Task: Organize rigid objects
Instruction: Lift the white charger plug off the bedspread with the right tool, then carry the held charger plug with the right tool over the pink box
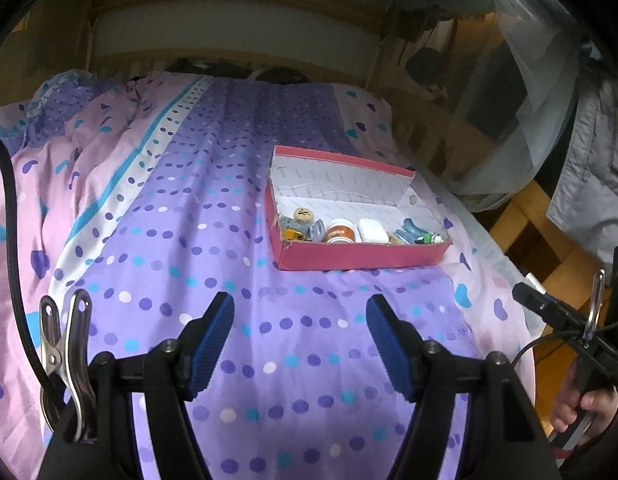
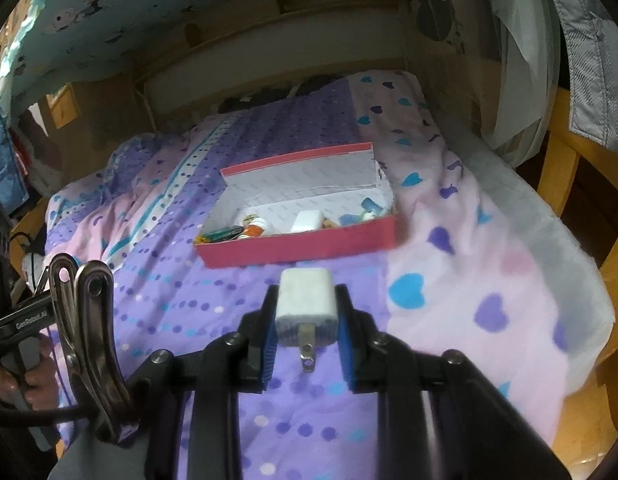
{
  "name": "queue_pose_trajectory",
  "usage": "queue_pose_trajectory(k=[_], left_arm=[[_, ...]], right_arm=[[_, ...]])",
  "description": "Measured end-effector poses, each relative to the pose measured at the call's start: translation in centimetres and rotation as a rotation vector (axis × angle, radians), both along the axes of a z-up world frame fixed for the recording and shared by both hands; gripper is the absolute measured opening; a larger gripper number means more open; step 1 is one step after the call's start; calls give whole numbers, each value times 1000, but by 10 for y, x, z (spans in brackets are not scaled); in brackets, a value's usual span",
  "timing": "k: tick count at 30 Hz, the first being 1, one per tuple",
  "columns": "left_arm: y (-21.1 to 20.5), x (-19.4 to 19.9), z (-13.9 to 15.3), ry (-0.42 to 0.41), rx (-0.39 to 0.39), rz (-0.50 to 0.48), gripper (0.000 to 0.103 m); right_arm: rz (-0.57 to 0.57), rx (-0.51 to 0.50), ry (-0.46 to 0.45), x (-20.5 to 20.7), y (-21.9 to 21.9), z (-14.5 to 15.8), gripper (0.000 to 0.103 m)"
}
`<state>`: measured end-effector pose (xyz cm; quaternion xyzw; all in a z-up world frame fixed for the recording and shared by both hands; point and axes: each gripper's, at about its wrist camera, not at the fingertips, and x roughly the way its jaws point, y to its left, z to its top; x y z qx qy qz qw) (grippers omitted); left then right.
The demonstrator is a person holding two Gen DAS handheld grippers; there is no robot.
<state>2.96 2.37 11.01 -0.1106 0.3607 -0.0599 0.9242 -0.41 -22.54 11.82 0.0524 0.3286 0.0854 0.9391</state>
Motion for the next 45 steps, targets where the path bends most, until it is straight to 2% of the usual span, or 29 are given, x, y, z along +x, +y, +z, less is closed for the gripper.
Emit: queue_pose_trajectory(k=[12, 21, 26, 30, 37, 45], left_arm=[[-14, 46, -1, 18, -18, -58, 72], [-29, 85, 7, -6, 21, -82, 72], [-37, 106, 7, -24, -13, -178, 72], [-46, 114, -2, -42, 16, -234, 72], [-49, 131, -16, -18, -58, -335, 72], [-40, 142, -19, -31, -109, -322, 72]], right_arm=[[5, -30, -7, 44, 1, 5, 26], [23, -65, -19, 80, 9, 10, 26], [30, -61, -12, 100, 10, 5, 26], [37, -61, 10, 113, 13, -4, 26], [69, -55, 33, 121, 19, -16, 26], [69, -72, 26, 132, 27, -20, 27]])
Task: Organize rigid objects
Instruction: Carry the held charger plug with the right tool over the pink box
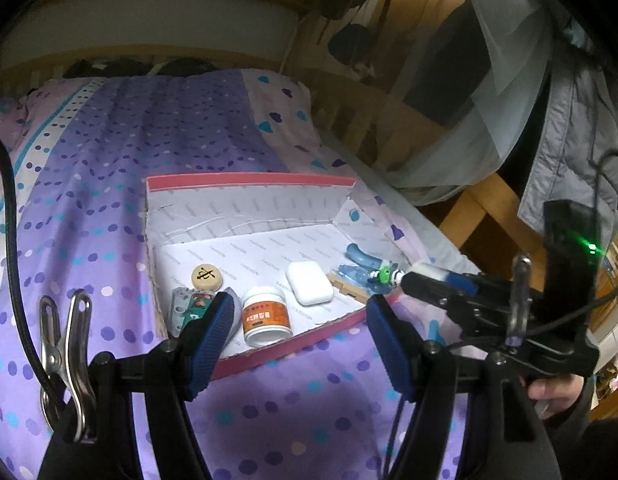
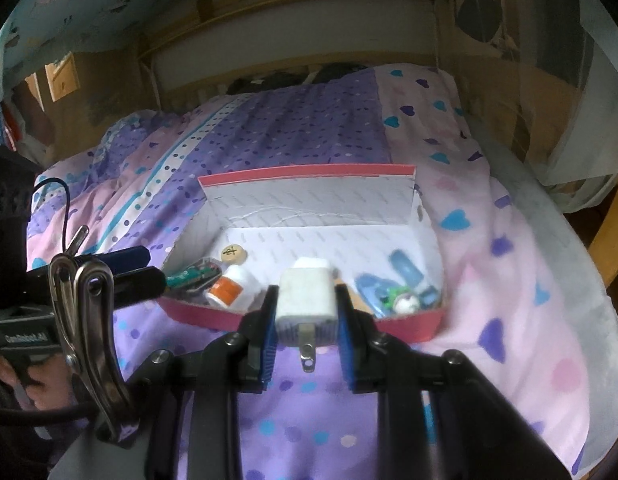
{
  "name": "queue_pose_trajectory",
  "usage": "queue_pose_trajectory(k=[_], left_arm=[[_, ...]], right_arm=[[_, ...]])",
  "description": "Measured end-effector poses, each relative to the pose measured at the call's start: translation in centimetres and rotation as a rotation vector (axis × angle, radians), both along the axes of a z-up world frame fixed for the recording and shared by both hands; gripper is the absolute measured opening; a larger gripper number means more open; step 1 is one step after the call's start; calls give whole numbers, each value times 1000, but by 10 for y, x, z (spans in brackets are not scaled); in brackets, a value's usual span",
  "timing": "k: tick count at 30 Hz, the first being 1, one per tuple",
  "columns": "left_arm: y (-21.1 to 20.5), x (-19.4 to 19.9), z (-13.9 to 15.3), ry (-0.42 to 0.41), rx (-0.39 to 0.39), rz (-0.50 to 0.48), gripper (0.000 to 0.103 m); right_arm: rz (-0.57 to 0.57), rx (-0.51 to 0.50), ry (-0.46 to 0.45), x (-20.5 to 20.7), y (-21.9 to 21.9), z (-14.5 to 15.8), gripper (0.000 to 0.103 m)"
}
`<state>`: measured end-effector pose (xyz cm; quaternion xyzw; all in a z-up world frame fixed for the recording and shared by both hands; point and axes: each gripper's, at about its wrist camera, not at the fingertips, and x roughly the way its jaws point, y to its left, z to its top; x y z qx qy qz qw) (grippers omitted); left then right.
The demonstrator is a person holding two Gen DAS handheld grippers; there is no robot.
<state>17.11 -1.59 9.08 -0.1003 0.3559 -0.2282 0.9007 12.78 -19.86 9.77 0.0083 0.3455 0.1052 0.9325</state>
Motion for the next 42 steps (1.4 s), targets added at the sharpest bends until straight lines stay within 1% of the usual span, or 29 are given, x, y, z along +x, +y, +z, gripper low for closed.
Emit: queue_pose_trajectory(k=[1, 4, 5, 10, 13, 14, 17, 18, 19, 20, 21, 22, 24, 26, 27, 30, 31, 32, 33, 34, 36, 38, 42], left_arm=[[1, 1, -1, -1, -3, 6, 72], [3, 3, -3, 6, -12, 18, 72], [4, 4, -3, 8, -13, 22, 72], [7, 6, -6, 12, -12, 51, 72], [7, 8, -11, 24, 5, 70, 72], [7, 8, -14, 33, 8, 79, 73], [9, -4, -34, 94, 32, 155, 74], [9, -16, -42, 89, 49, 181, 75], [8, -24, -48, 93, 81, 203, 77], [5, -30, -55, 105, 120, 222, 77], [2, -34, -63, 143, 156, 231, 77], [1, -34, -69, 177, 164, 225, 77], [1, -33, -78, 223, 156, 208, 77], [0, -30, -82, 237, 165, 206, 79], [-1, -28, -84, 242, 167, 201, 79], [-2, -24, -88, 255, 167, 190, 80], [-2, -23, -89, 256, 164, 188, 80], [-1, -23, -90, 258, 161, 187, 80], [0, -25, -90, 255, 157, 186, 80], [0, -26, -88, 251, 158, 188, 79], [-1, -34, -84, 246, 189, 196, 74], [0, -44, -79, 246, 193, 202, 74], [12, -84, -79, 259, 144, 227, 74]], right_arm=[[-9, 1, 6, 2, 0, -2, 29], [-23, 4, 19, 7, -1, -5, 46], [-20, 8, 22, 8, -1, -6, 50], [-15, 10, 27, 10, -2, -8, 55], [-20, 11, 39, 13, -5, -13, 55], [-22, 9, 46, 14, -5, -15, 55], [-41, -5, 73, 15, -7, -26, 55], [-36, 3, 89, 14, -7, -30, 55], [-29, 17, 101, 13, -8, -33, 55], [-22, 36, 115, 11, -8, -37, 55], [-22, 41, 123, 11, -7, -41, 55], [-28, 39, 132, 10, -5, -46, 55], [-45, 25, 151, 11, 0, -57, 55], [-38, -5, 212, 18, 7, -74, 55], [-35, -15, 229, 23, 10, -81, 55], [-44, -16, 233, 36, 11, -94, 49], [-35, -8, 232, 38, 10, -96, 42], [-28, -2, 231, 39, 10, -97, 30], [-24, 8, 231, 39, 8, -97, 25], [-21, 23, 229, 37, 6, -97, 26], [-15, 49, 233, 29, 2, -93, 26], [-3, 60, 229, 16, 3, -85, 26], [15, 66, 233, -30, 2, -70, 26]])
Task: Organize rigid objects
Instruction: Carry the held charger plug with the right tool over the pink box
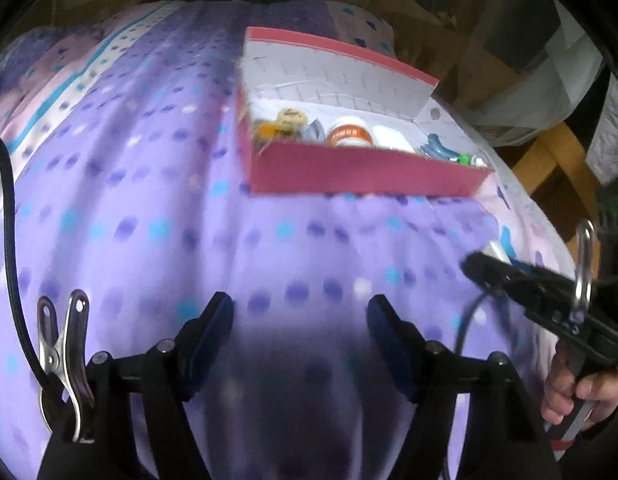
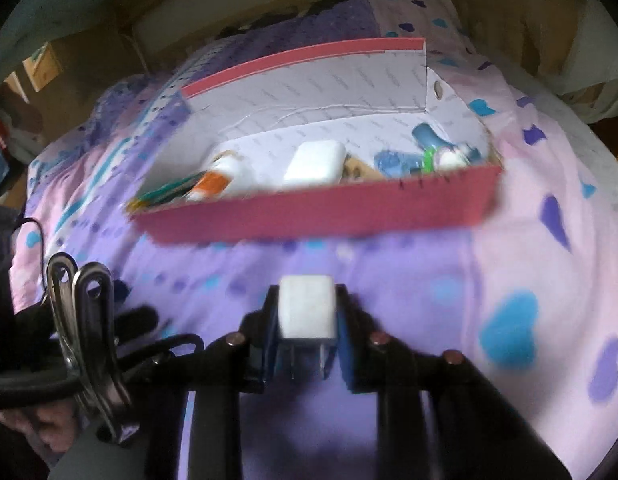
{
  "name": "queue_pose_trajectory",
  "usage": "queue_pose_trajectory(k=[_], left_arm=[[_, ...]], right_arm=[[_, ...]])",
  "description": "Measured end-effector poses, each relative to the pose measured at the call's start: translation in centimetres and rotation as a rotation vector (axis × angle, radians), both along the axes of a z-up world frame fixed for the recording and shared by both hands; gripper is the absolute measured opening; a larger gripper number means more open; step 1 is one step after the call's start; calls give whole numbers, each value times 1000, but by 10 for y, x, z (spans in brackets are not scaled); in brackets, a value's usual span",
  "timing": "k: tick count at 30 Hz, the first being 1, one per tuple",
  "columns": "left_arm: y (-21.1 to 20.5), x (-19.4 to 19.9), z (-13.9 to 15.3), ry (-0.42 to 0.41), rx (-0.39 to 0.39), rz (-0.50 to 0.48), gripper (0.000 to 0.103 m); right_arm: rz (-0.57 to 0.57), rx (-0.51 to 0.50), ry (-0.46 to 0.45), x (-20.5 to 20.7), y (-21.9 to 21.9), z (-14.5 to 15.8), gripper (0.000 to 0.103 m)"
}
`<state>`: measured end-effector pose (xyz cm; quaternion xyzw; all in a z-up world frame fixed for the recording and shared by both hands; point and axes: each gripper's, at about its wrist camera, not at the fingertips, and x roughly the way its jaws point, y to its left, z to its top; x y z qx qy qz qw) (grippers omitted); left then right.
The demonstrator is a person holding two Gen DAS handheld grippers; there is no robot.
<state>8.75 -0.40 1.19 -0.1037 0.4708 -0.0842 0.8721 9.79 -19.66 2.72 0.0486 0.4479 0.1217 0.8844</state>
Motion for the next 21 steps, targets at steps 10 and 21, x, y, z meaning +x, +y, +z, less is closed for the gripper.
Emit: queue_pose_trajectory(k=[10, 21], left_arm=[[-1, -69, 3, -63, 63, 13, 75], [1, -63, 19, -61, 52, 6, 72]], right_arm=[[-6, -49, 45, -74, 9, -17, 27], [19, -2, -40, -88, 5, -2, 26]])
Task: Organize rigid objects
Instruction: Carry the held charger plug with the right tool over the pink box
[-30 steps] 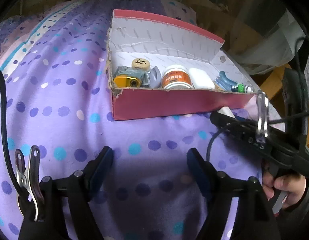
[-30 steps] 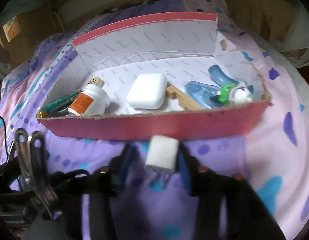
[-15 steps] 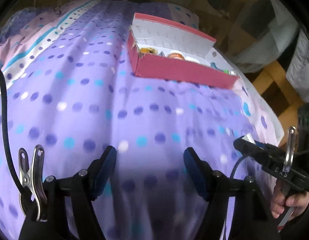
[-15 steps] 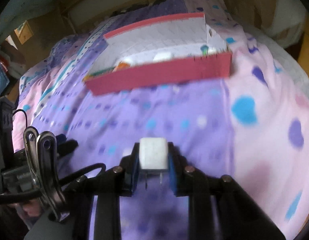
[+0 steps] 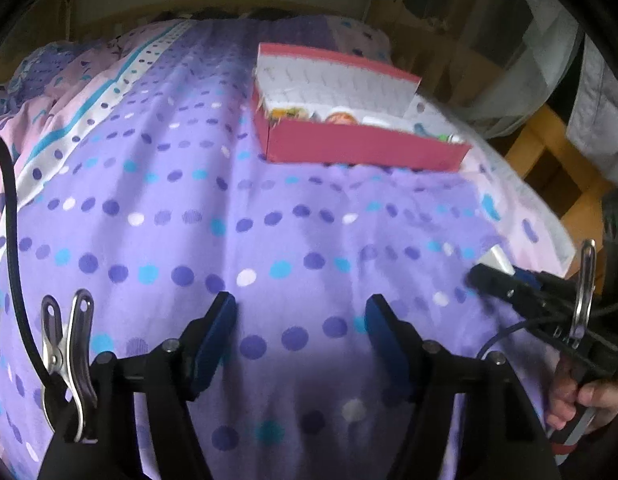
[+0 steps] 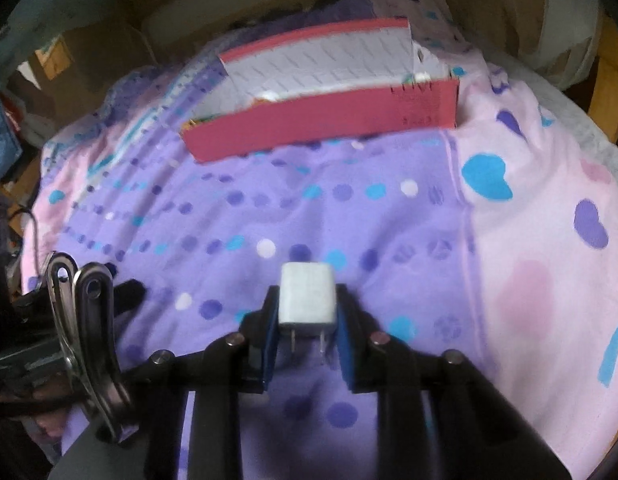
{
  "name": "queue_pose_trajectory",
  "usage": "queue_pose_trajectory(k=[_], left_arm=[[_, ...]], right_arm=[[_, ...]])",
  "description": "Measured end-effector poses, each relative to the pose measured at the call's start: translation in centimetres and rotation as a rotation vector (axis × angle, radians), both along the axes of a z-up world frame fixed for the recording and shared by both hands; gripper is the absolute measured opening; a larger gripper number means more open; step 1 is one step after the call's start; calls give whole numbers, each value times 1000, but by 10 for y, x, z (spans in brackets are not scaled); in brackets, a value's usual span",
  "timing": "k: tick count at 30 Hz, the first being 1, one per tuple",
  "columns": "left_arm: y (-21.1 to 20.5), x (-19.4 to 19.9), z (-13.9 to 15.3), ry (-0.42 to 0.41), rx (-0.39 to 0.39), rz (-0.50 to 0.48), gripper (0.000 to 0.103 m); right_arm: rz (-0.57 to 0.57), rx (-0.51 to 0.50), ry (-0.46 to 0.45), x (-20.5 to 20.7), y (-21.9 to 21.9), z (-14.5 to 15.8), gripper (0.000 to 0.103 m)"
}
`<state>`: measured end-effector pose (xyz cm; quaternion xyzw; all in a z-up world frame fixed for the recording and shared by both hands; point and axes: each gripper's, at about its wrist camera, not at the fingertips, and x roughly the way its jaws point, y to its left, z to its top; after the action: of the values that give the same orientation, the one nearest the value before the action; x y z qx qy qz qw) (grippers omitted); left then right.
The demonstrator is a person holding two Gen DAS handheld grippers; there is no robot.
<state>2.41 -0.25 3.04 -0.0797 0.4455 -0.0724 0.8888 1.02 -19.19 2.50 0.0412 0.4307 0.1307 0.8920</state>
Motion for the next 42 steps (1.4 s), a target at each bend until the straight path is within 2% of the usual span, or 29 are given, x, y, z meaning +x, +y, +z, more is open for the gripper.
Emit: queue_pose_trajectory(k=[3, 7, 11, 16, 23, 35, 37, 42], left_arm=[[1, 6, 17, -7, -21, -10, 72], [-6, 19, 39, -47, 8, -36, 72], [-9, 35, 49, -69, 15, -40, 72], [-12, 57, 47, -62, -10, -36, 72], [-20, 86, 54, -99, 9, -42, 72], [-39, 131, 55, -109, -5, -96, 72], [-42, 142, 53, -98, -18, -102, 72], [-51, 177, 47, -63, 9, -103, 72]], right_arm=[[28, -11, -24, -1, 7, 14, 26], [36, -21, -62, 5, 15, 31, 26], [12, -20, -87, 18, 14, 43, 26], [5, -12, -115, 33, 6, 57, 26], [-24, -26, -162, 63, -7, 71, 26], [-32, -31, -173, 100, -12, 69, 26], [-31, -32, -175, 105, -13, 69, 26], [-41, -70, -176, 130, -17, 68, 26]])
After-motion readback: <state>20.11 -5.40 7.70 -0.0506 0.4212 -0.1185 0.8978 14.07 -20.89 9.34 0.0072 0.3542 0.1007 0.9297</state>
